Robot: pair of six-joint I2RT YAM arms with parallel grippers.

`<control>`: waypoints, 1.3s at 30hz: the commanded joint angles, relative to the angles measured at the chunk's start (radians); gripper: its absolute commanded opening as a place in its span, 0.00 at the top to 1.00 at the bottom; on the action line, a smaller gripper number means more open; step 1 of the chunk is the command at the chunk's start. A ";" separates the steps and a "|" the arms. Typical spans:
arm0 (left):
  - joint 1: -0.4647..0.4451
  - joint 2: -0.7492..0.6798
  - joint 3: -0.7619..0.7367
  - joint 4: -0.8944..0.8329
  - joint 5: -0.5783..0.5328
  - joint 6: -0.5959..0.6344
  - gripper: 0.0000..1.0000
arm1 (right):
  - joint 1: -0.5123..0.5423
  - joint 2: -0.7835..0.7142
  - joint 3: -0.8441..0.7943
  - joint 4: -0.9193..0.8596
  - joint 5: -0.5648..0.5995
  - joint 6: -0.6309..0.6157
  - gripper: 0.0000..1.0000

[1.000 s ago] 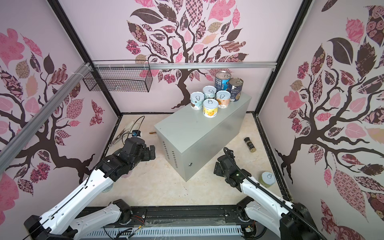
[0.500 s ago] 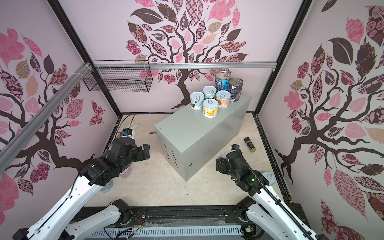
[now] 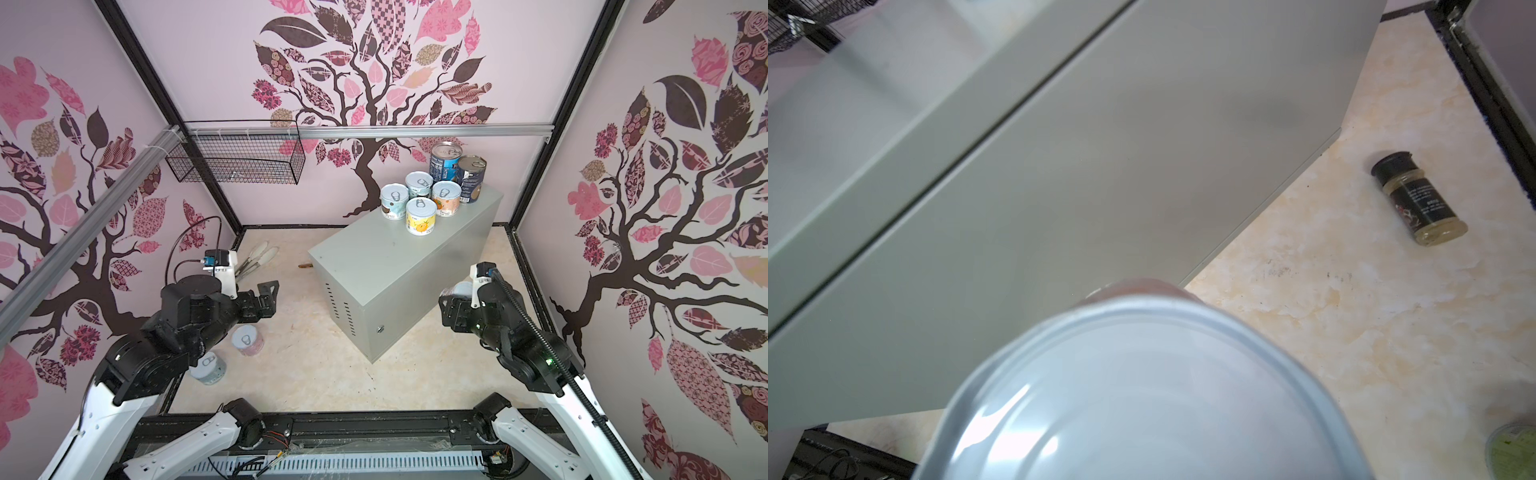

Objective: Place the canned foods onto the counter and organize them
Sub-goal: 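Lift the pink can with the right gripper up toward the cabinet top, then carry the pink can over the cabinet top beside the grouped cans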

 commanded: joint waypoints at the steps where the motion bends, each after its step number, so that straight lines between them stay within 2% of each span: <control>1: 0.004 0.014 0.052 -0.048 0.033 0.018 0.02 | 0.005 0.044 0.125 -0.024 -0.009 -0.077 0.39; 10: 0.003 0.039 0.056 -0.029 0.106 0.022 0.02 | 0.004 0.221 0.374 -0.028 -0.028 -0.131 0.39; 20: 0.004 -0.018 -0.034 0.038 0.172 0.079 0.02 | 0.013 0.449 0.666 -0.092 -0.070 -0.169 0.39; 25: 0.003 -0.051 -0.101 0.076 0.198 0.078 0.02 | 0.152 0.569 0.814 -0.143 0.068 -0.192 0.37; 33: 0.003 -0.116 -0.236 0.155 0.262 0.031 0.02 | 0.293 0.784 1.031 -0.205 0.099 -0.211 0.36; 39: 0.003 -0.139 -0.321 0.189 0.260 0.039 0.02 | 0.324 0.953 1.180 -0.242 0.113 -0.224 0.35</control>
